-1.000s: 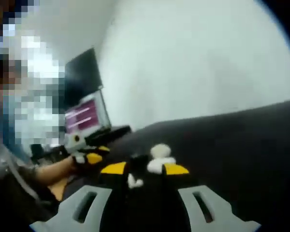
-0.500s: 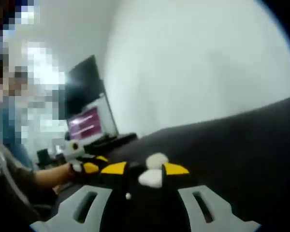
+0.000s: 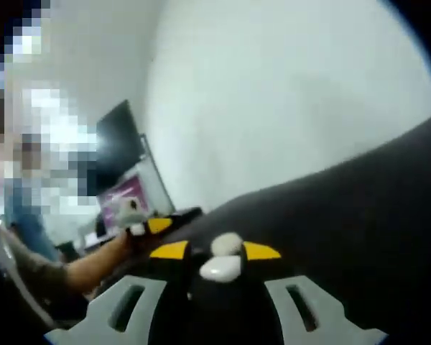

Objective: Pick up three earphones and place each one into its charging case using tactile feedback, ensure that each earphone is properly inserted and securely positioned inside the case.

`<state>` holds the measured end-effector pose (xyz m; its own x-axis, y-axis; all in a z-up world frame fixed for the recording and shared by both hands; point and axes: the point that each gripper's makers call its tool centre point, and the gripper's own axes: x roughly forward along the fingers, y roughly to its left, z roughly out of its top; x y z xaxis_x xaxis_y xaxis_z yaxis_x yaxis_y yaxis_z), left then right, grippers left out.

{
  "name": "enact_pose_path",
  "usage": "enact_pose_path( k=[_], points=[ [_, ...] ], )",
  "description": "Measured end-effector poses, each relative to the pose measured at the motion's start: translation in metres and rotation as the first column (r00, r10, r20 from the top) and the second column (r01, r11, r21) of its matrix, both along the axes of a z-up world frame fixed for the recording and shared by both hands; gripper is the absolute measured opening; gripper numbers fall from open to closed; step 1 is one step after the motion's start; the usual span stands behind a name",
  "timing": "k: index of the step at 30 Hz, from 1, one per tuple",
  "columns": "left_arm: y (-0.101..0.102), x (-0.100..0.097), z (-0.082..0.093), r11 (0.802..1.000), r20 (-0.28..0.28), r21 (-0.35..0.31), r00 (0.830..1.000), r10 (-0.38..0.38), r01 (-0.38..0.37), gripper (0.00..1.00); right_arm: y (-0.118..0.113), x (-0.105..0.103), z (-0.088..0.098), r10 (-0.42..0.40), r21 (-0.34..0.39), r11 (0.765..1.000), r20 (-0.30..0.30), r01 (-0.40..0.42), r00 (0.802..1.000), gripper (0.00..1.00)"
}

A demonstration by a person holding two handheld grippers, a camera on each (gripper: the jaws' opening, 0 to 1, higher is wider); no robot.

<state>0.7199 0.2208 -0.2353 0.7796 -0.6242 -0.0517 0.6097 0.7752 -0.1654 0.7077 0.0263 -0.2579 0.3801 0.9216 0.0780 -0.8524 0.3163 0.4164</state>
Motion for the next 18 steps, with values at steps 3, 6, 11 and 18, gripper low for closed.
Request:
enact_pose_path(
  k=[3,6,11,18],
  points=[
    [-0.006,0.004,-0.011,0.999,0.004,-0.018,0.999,-0.04,0.04,0.25,0.002,-0.001,0.0,0.012,0.0,1.0,0.006,-0.012,1.0,0.29],
    [-0.008,-0.003,-0.037,0.994,-0.068,0.077,0.995,-0.072,0.078,0.25,0.003,0.002,-0.002,0.01,-0.009,1.0,0.001,-0.01,1.0,0.29],
    [-0.021,-0.01,-0.032,0.983,-0.028,0.121,0.991,-0.132,0.134,0.31,0.007,-0.001,-0.004,0.018,-0.031,0.999,0.008,-0.018,1.0,0.29],
    [-0.045,-0.018,-0.049,0.959,-0.051,0.219,0.984,-0.173,0.18,0.42,0.009,-0.003,-0.006,0.025,-0.047,0.999,0.015,-0.024,1.0,0.29]
  ],
)
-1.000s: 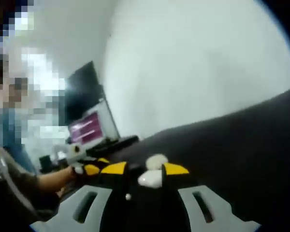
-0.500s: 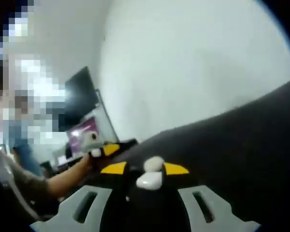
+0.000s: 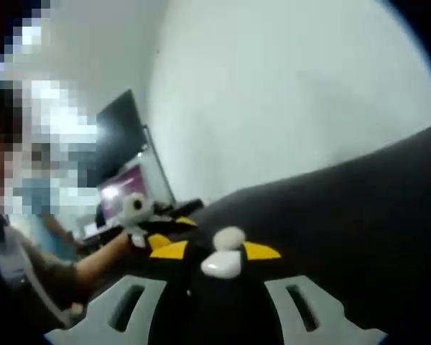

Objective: Pick up three earphones and place each one into its charging case using tactile feedback, ensure that each earphone is properly inserted and securely positioned inside the case.

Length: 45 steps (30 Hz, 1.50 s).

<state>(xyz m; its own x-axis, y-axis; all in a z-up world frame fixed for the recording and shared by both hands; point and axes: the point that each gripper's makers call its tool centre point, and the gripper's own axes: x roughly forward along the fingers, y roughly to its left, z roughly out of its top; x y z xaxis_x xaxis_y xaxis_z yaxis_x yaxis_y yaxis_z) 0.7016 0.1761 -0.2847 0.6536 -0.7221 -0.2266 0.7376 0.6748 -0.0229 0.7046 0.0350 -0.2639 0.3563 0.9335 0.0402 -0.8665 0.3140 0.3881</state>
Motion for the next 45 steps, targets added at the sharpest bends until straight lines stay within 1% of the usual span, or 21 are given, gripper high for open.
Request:
enact_pose_path(
  k=[1,3,5,8,9,11,14,16,17,21,29,31,34,35,36,37,38,39,40,43,45],
  points=[
    [-0.003,0.001,-0.003,1.0,-0.004,0.007,1.0,0.001,0.0,0.43,0.001,-0.001,0.0,0.0,-0.004,1.0,0.001,0.0,1.0,0.29],
    [-0.007,-0.001,-0.012,0.998,-0.015,0.061,1.0,-0.012,0.013,0.46,0.001,-0.002,-0.001,0.001,-0.014,1.0,0.01,-0.001,1.0,0.29],
    [-0.009,0.002,-0.016,0.997,-0.012,0.077,1.0,-0.007,0.008,0.46,0.002,-0.002,-0.001,0.001,-0.021,1.0,0.015,-0.001,1.0,0.29],
    [-0.013,0.001,-0.023,0.995,-0.029,0.099,0.999,-0.014,0.017,0.46,0.004,-0.003,-0.001,0.007,-0.025,1.0,0.023,-0.007,1.0,0.29],
    [-0.013,0.0,-0.024,0.994,-0.026,0.11,1.0,-0.012,0.015,0.46,0.004,-0.003,-0.002,0.008,-0.028,1.0,0.024,-0.007,1.0,0.29],
    [-0.01,0.0,-0.026,0.993,-0.02,0.122,1.0,-0.006,0.009,0.45,0.004,-0.002,-0.002,0.006,-0.031,1.0,0.025,-0.005,1.0,0.29],
    [-0.009,0.003,-0.029,0.993,-0.025,0.121,1.0,0.004,-0.001,0.42,0.004,-0.003,0.0,0.007,-0.024,1.0,0.026,-0.007,1.0,0.29],
    [-0.007,0.005,-0.036,0.988,-0.028,0.156,1.0,0.014,-0.009,0.39,0.004,-0.003,0.002,0.011,-0.02,1.0,0.031,-0.01,0.999,0.29],
    [-0.007,0.005,-0.035,0.989,-0.03,0.147,0.999,0.016,-0.012,0.37,0.004,-0.004,0.003,0.012,-0.018,1.0,0.034,-0.012,0.999,0.29],
    [-0.006,0.004,-0.035,0.991,-0.044,0.135,0.999,0.019,-0.013,0.37,0.005,-0.003,0.003,0.02,-0.024,1.0,0.04,-0.019,0.999,0.29],
    [-0.006,0.003,-0.035,0.99,-0.039,0.141,0.999,0.015,-0.009,0.37,0.005,-0.005,0.003,0.018,-0.024,1.0,0.043,-0.017,0.999,0.29],
    [-0.006,0.004,-0.035,0.99,-0.026,0.144,1.0,0.014,-0.01,0.4,0.006,-0.006,0.003,0.018,-0.023,1.0,0.041,-0.017,0.999,0.29],
    [-0.007,0.009,-0.033,0.989,-0.001,0.147,1.0,0.02,-0.019,0.48,0.008,-0.003,0.001,0.018,-0.033,0.999,0.04,-0.017,0.999,0.29],
    [-0.007,0.01,-0.033,0.989,0.003,0.148,1.0,0.02,-0.02,0.48,0.008,-0.003,0.0,0.019,-0.036,0.999,0.041,-0.017,0.999,0.29],
    [-0.008,0.011,-0.033,0.989,0.002,0.146,1.0,0.018,-0.018,0.45,0.009,-0.003,-0.001,0.021,-0.042,0.999,0.041,-0.02,0.999,0.29],
    [-0.011,0.007,-0.036,0.99,-0.027,0.144,1.0,0.003,0.001,0.39,0.01,-0.003,-0.001,0.024,-0.047,0.999,0.045,-0.022,0.999,0.29],
    [-0.013,0.006,-0.036,0.991,-0.038,0.133,0.999,-0.001,0.006,0.38,0.012,-0.005,-0.002,0.027,-0.053,0.998,0.049,-0.024,0.998,0.29],
    [-0.011,0.008,-0.035,0.99,-0.028,0.142,1.0,0.013,-0.009,0.38,0.012,-0.005,-0.002,0.03,-0.058,0.998,0.052,-0.027,0.998,0.29],
    [-0.011,0.007,-0.035,0.989,-0.028,0.146,1.0,0.01,-0.006,0.38,0.012,-0.005,-0.002,0.032,-0.061,0.998,0.056,-0.028,0.998,0.29],
    [-0.011,0.003,-0.035,0.988,-0.038,0.156,0.999,0.01,-0.004,0.38,0.011,-0.007,-0.002,0.031,-0.063,0.998,0.062,-0.027,0.998,0.29],
    [-0.011,0.002,-0.033,0.986,-0.023,0.168,1.0,0.014,-0.01,0.37,0.007,-0.006,-0.001,0.025,-0.055,0.998,0.059,-0.021,0.998,0.29]
  ],
)
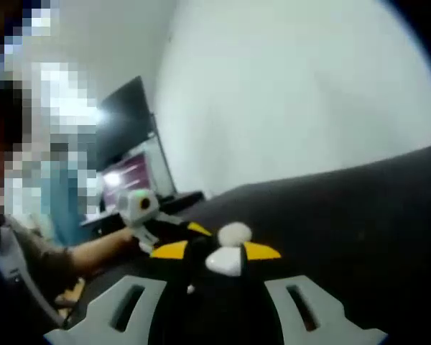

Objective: Pick up three earphones and place each one into its charging case using tactile feedback, ensure that each earphone is properly inserted and securely positioned inside the case.

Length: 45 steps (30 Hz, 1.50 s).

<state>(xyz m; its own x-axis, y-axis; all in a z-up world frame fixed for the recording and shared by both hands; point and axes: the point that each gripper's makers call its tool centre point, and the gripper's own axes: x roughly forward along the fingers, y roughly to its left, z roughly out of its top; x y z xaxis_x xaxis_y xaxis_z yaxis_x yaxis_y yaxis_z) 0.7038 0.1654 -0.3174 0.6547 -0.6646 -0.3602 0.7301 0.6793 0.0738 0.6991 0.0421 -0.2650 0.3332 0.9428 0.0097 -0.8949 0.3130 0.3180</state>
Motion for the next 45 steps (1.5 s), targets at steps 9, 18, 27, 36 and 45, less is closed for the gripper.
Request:
enact_pose_path(
  k=[9,18,27,36,45],
  points=[
    [-0.023,-0.037,0.061,0.967,0.099,-0.224,0.99,-0.098,0.118,0.37,-0.002,0.0,0.002,-0.003,0.022,1.0,-0.016,0.003,1.0,0.29],
    [-0.114,-0.128,0.052,0.845,0.167,-0.119,0.849,-0.501,0.522,0.37,-0.014,0.014,0.013,-0.058,0.078,0.995,-0.032,0.06,0.998,0.29],
    [-0.126,-0.148,0.0,0.788,0.067,0.096,0.786,-0.614,0.608,0.38,-0.012,0.014,0.015,-0.056,0.076,0.995,-0.026,0.057,0.998,0.29],
    [-0.115,-0.146,0.007,0.782,0.049,0.036,0.781,-0.623,0.622,0.38,-0.006,0.009,0.01,-0.036,0.036,0.999,0.005,0.036,0.999,0.29],
    [-0.054,-0.087,0.096,0.857,0.257,-0.337,0.914,-0.316,0.391,0.33,-0.005,-0.01,0.014,0.043,0.007,0.999,0.007,-0.043,0.999,0.28]
  ],
)
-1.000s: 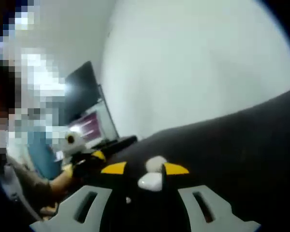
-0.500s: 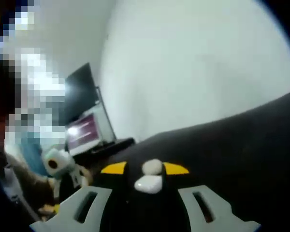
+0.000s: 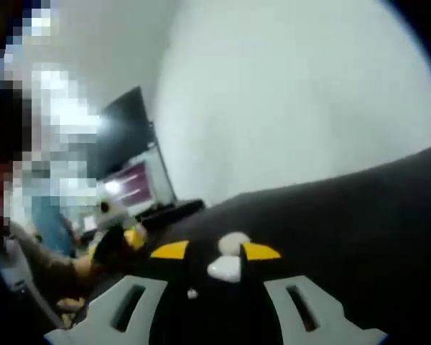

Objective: Pick up three earphones and place each one into its charging case using tactile feedback, ensure that each earphone is properly inserted and securely positioned inside the case.

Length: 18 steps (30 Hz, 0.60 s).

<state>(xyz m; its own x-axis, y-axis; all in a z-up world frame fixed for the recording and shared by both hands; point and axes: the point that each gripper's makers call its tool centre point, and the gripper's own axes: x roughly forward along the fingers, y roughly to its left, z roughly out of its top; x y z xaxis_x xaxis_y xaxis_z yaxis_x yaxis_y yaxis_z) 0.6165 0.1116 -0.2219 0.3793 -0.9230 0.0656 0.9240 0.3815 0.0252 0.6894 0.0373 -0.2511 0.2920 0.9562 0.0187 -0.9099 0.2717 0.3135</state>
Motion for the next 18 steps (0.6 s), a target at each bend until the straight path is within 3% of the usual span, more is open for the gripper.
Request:
enact_pose_path(
  k=[3,5,8,9,13,15,18],
  points=[
    [0.033,0.035,0.011,0.98,-0.005,-0.081,0.983,0.183,-0.183,0.29,0.006,-0.017,-0.01,0.067,-0.108,0.992,0.036,-0.063,0.997,0.24],
    [0.057,0.058,0.009,0.947,-0.035,-0.095,0.952,0.306,-0.307,0.27,0.01,-0.027,-0.022,0.103,-0.199,0.976,0.074,-0.087,0.992,0.24],
    [0.066,0.071,0.0,0.933,-0.062,-0.069,0.935,0.35,-0.354,0.23,0.017,-0.045,-0.041,0.19,-0.298,0.942,0.09,-0.156,0.978,0.24],
    [0.064,0.072,-0.002,0.935,-0.055,-0.061,0.937,0.346,-0.349,0.22,0.02,-0.053,-0.049,0.23,-0.334,0.923,0.08,-0.191,0.97,0.24],
    [0.055,0.071,-0.011,0.942,-0.023,-0.001,0.942,0.335,-0.335,0.22,0.026,-0.061,-0.066,0.287,-0.411,0.885,0.112,-0.219,0.951,0.27],
    [0.05,0.072,-0.021,0.939,0.001,0.062,0.941,0.338,-0.338,0.22,0.027,-0.059,-0.069,0.287,-0.43,0.88,0.14,-0.203,0.948,0.28],
    [0.045,0.071,-0.026,0.94,0.012,0.095,0.944,0.329,-0.329,0.22,0.027,-0.053,-0.069,0.268,-0.436,0.882,0.152,-0.179,0.951,0.28]
  ],
)
